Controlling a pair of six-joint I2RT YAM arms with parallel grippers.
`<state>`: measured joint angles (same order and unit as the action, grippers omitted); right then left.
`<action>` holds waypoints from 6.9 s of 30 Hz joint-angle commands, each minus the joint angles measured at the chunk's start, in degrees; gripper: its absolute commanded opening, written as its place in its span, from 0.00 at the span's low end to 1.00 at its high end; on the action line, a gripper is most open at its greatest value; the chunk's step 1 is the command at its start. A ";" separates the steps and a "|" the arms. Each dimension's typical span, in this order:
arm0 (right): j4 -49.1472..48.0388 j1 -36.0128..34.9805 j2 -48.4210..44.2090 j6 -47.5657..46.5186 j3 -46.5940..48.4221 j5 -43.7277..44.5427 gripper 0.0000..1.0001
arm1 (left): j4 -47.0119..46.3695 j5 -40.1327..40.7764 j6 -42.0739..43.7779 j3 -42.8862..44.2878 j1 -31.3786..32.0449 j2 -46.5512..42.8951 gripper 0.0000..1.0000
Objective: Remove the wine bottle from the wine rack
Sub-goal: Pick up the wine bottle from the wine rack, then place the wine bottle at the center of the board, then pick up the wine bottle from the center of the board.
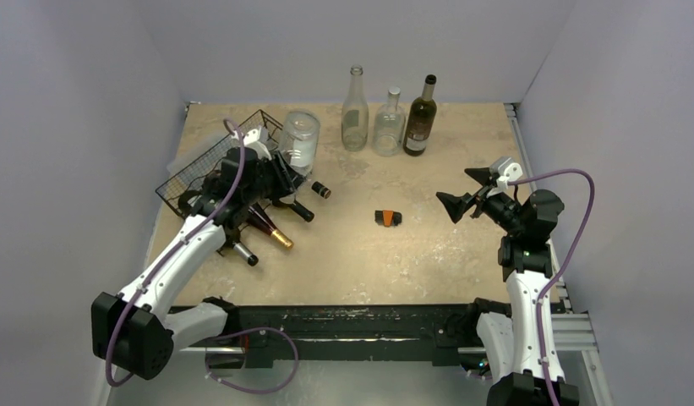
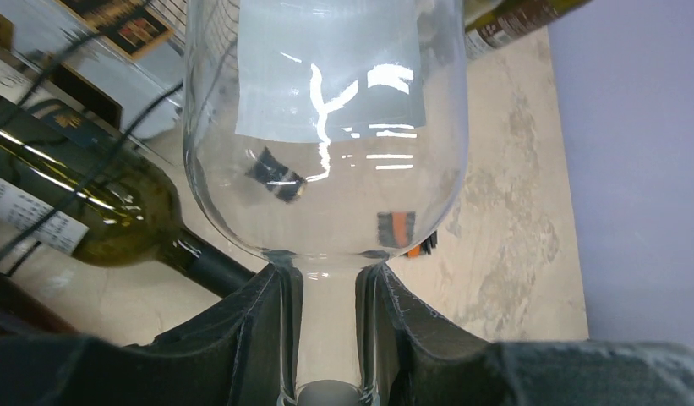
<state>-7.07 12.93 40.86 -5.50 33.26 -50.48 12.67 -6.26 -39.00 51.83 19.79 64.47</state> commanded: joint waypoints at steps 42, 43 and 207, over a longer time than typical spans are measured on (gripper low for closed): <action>-3.10 0.34 -0.93 1.89 -0.87 -2.17 0.99 | 19.36 -21.07 -26.35 17.63 16.92 11.91 0.00; -3.04 0.34 -0.88 1.89 -0.84 -2.17 0.99 | 20.48 -20.73 -27.14 18.05 17.06 12.11 0.00; 21.35 -44.75 43.07 -33.48 28.67 -8.04 0.45 | 16.22 -2.92 34.60 1.68 2.10 -15.62 0.92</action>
<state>13.87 -31.66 85.82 -38.70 61.39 -59.05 30.89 -9.45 -6.15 53.34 22.20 48.88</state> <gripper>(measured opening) 0.510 0.926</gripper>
